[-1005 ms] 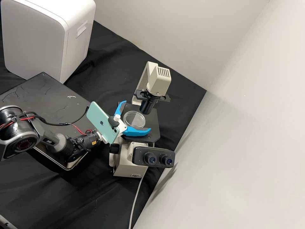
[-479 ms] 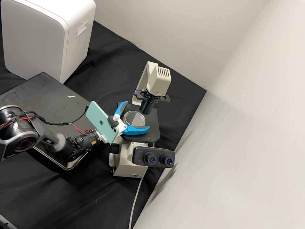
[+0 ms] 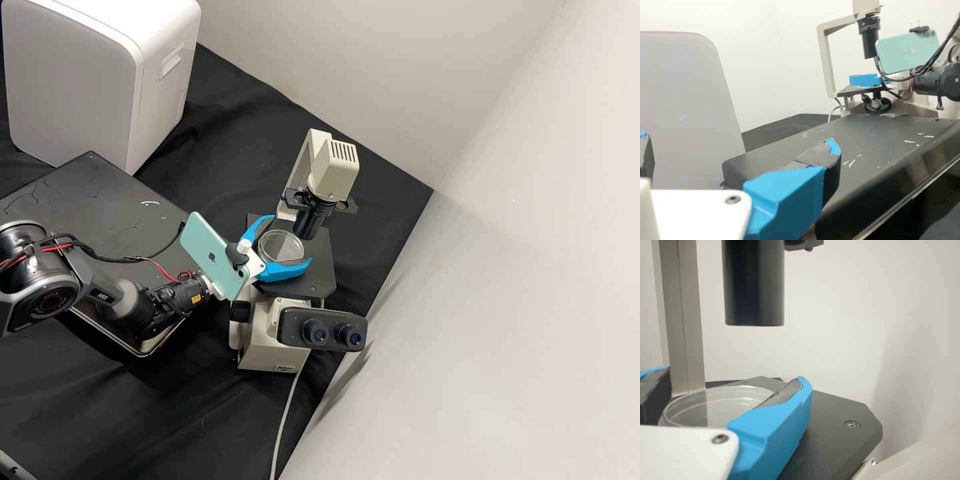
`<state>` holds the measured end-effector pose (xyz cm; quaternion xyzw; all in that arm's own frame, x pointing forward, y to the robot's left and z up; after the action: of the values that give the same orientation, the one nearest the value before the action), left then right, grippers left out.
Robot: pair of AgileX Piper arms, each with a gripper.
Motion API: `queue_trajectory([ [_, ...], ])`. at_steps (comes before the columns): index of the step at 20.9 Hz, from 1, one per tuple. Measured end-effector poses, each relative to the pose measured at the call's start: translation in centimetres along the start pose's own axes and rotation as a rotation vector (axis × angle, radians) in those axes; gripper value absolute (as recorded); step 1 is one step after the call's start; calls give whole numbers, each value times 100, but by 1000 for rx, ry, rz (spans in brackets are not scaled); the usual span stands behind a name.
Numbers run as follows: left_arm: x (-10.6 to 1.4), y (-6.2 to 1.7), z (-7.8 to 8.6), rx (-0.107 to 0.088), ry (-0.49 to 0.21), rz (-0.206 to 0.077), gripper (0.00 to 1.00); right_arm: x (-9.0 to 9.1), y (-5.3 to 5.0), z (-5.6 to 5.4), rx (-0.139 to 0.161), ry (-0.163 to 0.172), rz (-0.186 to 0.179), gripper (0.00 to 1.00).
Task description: Place the petri dish on the bench
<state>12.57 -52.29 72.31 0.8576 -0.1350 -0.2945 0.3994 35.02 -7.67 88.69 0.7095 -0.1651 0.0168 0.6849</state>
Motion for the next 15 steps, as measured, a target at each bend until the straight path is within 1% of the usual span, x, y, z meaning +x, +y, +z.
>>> queue_trajectory([
  [3, 0, 0, 2, 0, -1, 0, 100, 0, 0, 0, 2, 0, 0, 0],
  [6, 0, 0, 1, -1, 0, 0, 100, 0, 0, -1, 14, 2, 0, 0],
  [12, 0, 0, 1, -1, 0, 0, 100, 0, 1, -3, 15, 3, 1, 0],
  [15, 0, 0, -3, -1, 2, 0, 100, 0, 1, -3, 21, 3, 1, 0],
])
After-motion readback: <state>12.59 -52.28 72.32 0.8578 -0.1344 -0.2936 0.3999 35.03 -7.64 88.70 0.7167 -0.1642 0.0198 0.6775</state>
